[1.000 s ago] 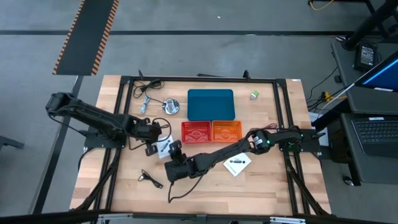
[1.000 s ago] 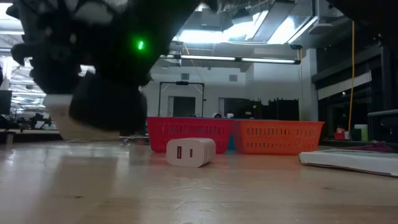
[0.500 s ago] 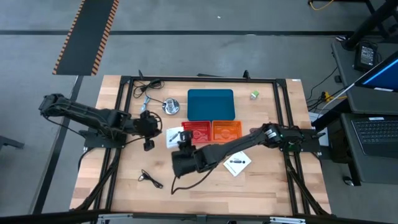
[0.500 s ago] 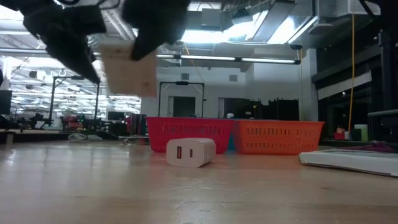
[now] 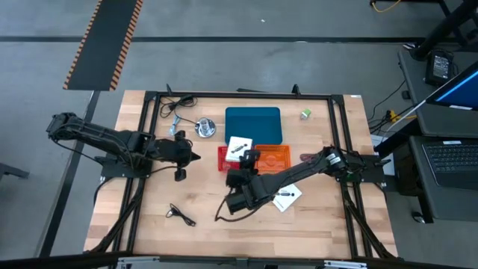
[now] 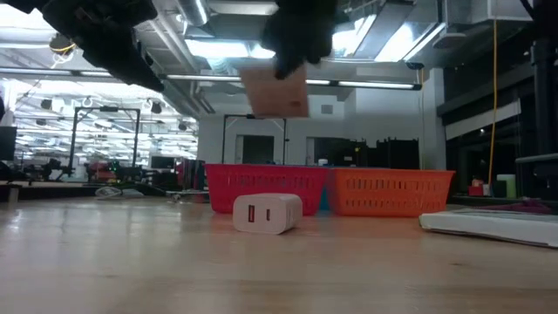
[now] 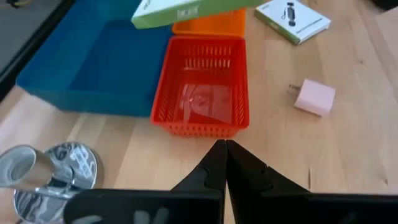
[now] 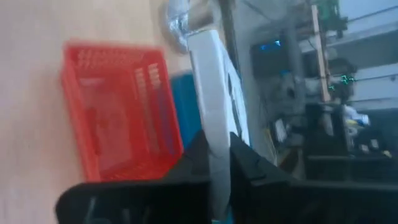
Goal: Pick and place items into bin
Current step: Put the left white card reader box into the blue bin
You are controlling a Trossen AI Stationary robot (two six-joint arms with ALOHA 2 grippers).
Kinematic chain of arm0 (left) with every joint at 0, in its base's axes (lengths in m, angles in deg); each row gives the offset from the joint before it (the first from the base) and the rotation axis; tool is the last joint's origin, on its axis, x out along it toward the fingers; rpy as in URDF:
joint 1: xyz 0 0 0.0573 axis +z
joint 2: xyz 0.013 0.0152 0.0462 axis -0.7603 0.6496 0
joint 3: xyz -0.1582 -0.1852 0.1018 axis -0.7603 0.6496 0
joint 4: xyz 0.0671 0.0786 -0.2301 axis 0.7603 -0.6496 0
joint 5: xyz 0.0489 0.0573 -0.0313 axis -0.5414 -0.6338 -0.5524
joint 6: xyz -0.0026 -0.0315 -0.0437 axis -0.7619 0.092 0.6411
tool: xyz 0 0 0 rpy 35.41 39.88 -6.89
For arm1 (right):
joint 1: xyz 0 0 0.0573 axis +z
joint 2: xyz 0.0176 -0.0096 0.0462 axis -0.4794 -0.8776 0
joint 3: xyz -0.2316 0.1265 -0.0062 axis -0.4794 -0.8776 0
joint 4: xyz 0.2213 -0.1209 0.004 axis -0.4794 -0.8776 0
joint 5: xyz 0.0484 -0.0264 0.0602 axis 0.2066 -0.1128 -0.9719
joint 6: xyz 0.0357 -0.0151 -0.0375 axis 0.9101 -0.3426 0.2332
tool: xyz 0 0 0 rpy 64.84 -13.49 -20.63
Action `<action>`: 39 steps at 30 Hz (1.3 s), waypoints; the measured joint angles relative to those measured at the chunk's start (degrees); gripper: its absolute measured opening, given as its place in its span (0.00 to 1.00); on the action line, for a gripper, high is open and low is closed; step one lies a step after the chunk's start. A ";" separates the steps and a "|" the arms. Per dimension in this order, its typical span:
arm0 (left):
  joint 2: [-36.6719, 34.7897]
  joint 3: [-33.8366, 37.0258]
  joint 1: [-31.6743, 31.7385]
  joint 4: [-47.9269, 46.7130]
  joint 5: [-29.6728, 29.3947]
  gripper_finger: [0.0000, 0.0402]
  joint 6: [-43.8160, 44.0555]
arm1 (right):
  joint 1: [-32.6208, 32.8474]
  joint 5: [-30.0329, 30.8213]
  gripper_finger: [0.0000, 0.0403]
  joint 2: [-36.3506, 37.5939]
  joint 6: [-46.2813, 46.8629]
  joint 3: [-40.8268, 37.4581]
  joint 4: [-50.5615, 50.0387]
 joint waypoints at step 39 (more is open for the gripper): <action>9.03 -0.07 0.00 15.40 1.09 0.00 -8.54 | -21.34 -24.71 0.01 43.34 -35.25 -58.22 47.92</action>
